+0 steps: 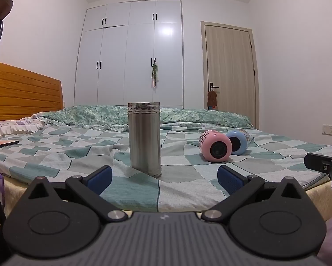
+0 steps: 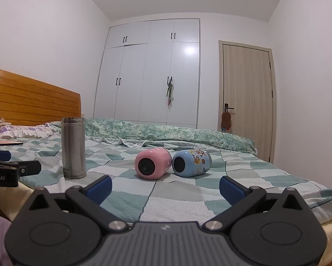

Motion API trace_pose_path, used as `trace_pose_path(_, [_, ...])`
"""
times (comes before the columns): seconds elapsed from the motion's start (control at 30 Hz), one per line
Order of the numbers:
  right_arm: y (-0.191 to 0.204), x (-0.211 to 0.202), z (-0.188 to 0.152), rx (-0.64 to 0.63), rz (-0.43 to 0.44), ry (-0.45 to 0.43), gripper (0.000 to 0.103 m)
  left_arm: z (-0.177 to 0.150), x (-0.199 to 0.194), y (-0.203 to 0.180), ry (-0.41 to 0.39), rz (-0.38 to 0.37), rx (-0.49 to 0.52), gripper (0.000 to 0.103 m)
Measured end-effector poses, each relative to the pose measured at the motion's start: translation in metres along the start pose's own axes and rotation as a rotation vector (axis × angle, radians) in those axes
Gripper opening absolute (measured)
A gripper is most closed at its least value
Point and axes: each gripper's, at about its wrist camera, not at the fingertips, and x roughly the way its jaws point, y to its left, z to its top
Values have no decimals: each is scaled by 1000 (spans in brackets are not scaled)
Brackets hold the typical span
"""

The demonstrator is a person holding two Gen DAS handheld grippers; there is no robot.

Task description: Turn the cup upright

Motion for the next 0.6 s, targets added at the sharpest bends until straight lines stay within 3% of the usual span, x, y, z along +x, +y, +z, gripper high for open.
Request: trace_pose_path(0.6, [0, 0, 0, -13, -1, -2, 103, 0, 0, 0, 0, 0, -4, 103])
